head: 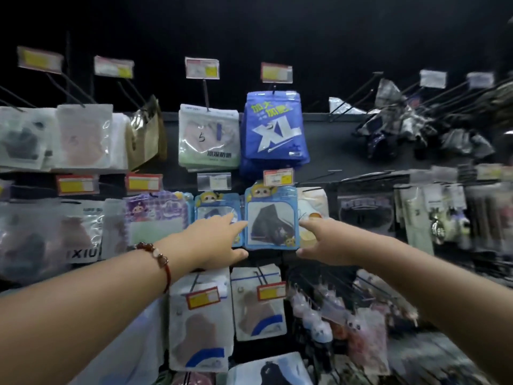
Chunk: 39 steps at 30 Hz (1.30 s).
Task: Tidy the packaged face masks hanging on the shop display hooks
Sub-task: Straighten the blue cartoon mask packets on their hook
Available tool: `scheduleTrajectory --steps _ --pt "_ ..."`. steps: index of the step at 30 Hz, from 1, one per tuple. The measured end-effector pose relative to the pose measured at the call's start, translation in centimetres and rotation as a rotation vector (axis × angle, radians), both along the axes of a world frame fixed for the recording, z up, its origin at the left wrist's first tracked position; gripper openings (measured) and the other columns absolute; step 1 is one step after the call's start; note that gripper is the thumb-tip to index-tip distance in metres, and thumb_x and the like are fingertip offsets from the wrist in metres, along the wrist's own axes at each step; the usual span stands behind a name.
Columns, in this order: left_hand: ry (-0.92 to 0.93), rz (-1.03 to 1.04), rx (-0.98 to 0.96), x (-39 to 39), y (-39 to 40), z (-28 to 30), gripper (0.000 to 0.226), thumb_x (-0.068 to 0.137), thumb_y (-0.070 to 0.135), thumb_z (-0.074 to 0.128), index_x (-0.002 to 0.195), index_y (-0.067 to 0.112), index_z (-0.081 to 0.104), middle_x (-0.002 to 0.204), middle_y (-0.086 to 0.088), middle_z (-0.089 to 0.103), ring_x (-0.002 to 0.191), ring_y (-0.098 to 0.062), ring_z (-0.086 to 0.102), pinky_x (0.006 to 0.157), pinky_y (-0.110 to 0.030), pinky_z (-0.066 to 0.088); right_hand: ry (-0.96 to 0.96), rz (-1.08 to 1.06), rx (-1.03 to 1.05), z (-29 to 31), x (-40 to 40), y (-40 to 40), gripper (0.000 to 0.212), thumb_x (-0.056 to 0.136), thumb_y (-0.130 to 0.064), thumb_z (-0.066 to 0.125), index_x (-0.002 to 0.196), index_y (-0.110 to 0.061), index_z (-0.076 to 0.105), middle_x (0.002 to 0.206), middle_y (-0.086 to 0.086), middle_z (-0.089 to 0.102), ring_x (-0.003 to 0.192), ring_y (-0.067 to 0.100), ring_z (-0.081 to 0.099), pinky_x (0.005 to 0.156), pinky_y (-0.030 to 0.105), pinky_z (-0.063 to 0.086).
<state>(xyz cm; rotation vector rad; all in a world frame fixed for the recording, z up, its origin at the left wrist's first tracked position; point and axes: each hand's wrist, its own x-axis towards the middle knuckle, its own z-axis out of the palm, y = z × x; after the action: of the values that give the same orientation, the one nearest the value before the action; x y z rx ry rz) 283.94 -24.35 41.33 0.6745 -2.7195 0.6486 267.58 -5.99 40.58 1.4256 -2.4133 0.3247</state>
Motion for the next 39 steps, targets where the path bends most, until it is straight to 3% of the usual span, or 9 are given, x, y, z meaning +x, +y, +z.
scheduleTrajectory --steps 9,15,20,22,24,27,31,35,39 --pt "-0.027 0.053 -0.044 -7.0 -2.2 0.2 0.077 0.095 0.066 0.038 0.158 0.032 0.008 0.164 -0.012 0.017 0.146 -0.033 0.029 0.113 -0.048 0.035 -0.005 0.032 -0.03 0.1 -6.5 -2.4 0.078 0.091 -0.055 0.056 0.153 -0.02 0.025 0.156 0.007 0.033 0.14 0.028 0.034 0.113 0.043 0.032" --pt "0.09 0.1 0.011 -9.2 -3.1 0.1 0.076 0.096 0.063 0.042 0.158 0.033 0.009 0.166 -0.011 0.013 0.146 -0.033 0.03 0.114 -0.046 0.036 -0.031 0.091 -0.093 0.9 -9.5 -3.8 0.075 0.094 -0.046 0.057 0.155 -0.021 0.021 0.158 0.002 0.031 0.142 0.023 0.034 0.113 0.038 0.033" --pt "0.19 0.138 0.081 -10.3 -3.9 -0.1 0.078 0.096 0.063 0.043 0.159 0.034 0.008 0.167 -0.008 0.008 0.15 -0.03 0.024 0.118 -0.043 0.028 -0.078 0.16 -0.209 1.9 -10.9 -5.0 0.064 0.094 -0.039 0.06 0.15 -0.028 0.032 0.148 -0.002 0.046 0.128 0.02 0.05 0.091 0.032 0.045" --pt "0.255 0.134 0.148 -10.7 -4.0 -0.3 0.076 0.096 0.061 0.044 0.159 0.034 0.009 0.167 -0.006 0.011 0.15 -0.029 0.022 0.119 -0.043 0.027 -0.163 0.176 -0.297 1.7 -11.2 -5.6 0.056 0.095 -0.038 0.06 0.146 -0.027 0.038 0.142 -0.001 0.053 0.121 0.02 0.054 0.082 0.03 0.042" --pt "0.355 0.127 0.257 -11.3 -4.1 -0.4 0.074 0.096 0.059 0.047 0.158 0.035 0.013 0.166 -0.003 0.018 0.148 -0.027 0.029 0.117 -0.041 0.032 -0.255 0.195 -0.392 1.4 -11.7 -6.5 0.053 0.095 -0.038 0.06 0.143 -0.025 0.043 0.139 0.0 0.055 0.121 0.021 0.054 0.088 0.033 0.044" --pt "0.564 0.119 0.458 -12.3 -4.5 -0.4 0.071 0.096 0.055 0.052 0.157 0.038 0.019 0.161 0.001 0.031 0.131 -0.023 0.051 0.102 -0.035 0.047 -0.389 0.201 -0.53 0.8 -12.5 -8.3 0.052 0.095 -0.038 0.059 0.142 -0.021 0.044 0.129 0.002 0.06 0.114 0.022 0.057 0.087 0.034 0.043" --pt "0.84 0.027 0.758 -13.9 -4.9 -0.6 0.065 0.099 0.041 0.055 0.156 0.033 0.025 0.153 -0.003 0.043 0.114 -0.025 0.059 0.082 -0.031 0.051 -0.611 0.208 -0.722 0.3 -13.7 -10.6 0.05 0.096 -0.036 0.058 0.141 -0.018 0.045 0.115 0.0 0.064 0.095 0.016 0.059 0.082 0.034 0.047" --pt "0.983 0.0 0.893 -14.6 -6.0 -1.3 0.061 0.098 0.041 0.058 0.153 0.025 0.037 0.152 -0.002 0.046 0.129 -0.025 0.051 0.088 -0.029 0.043 -0.726 0.233 -0.816 -0.3 -14.5 -12.3 0.031 0.096 -0.034 0.059 0.125 -0.024 0.059 0.099 -0.004 0.069 0.084 0.01 0.065 0.065 0.029 0.05" --pt "1.056 -0.115 0.999 -14.9 -6.7 -2.0 0.044 0.096 0.037 0.062 0.138 0.023 0.057 0.135 -0.001 0.061 0.109 -0.018 0.06 0.09 -0.033 0.051 -0.779 0.26 -0.859 -0.9 -15.1 -13.0 0.022 0.094 -0.032 0.063 0.114 -0.023 0.065 0.091 -0.006 0.069 0.081 0.013 0.068 0.071 0.035 0.058"
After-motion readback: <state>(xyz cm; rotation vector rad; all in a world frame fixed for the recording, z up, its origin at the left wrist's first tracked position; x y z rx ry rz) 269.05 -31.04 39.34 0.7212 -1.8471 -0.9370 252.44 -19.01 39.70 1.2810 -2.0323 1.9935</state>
